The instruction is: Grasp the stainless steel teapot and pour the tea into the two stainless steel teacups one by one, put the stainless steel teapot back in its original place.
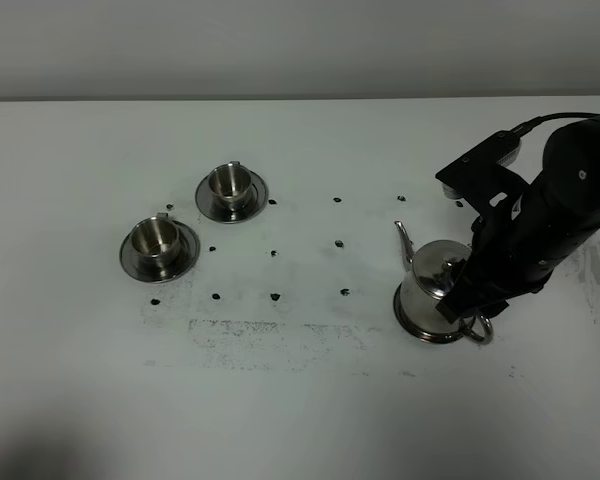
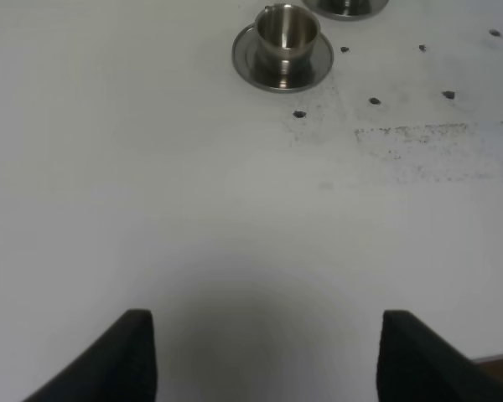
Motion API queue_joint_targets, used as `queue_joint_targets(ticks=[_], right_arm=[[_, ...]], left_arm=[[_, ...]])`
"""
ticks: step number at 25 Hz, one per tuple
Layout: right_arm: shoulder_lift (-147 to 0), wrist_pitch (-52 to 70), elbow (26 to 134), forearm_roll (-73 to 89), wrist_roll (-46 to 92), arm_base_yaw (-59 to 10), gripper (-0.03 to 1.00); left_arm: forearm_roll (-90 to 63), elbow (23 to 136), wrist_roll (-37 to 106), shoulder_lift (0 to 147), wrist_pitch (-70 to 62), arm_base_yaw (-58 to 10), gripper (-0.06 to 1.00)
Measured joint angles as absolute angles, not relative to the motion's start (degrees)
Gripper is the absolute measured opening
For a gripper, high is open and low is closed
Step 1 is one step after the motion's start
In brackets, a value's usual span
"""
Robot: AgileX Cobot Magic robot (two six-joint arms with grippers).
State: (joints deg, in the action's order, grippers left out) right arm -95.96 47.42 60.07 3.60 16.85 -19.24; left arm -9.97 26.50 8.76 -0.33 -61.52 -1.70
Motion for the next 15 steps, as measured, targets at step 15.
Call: queue_joint_targets(ticks=[15], right_arm=[[-101.25, 47.62, 61.15, 4.55, 16.65, -19.24, 0.48]], left_arm=[[-9.97, 26.5, 8.76, -0.33, -61.57, -1.7, 0.55]])
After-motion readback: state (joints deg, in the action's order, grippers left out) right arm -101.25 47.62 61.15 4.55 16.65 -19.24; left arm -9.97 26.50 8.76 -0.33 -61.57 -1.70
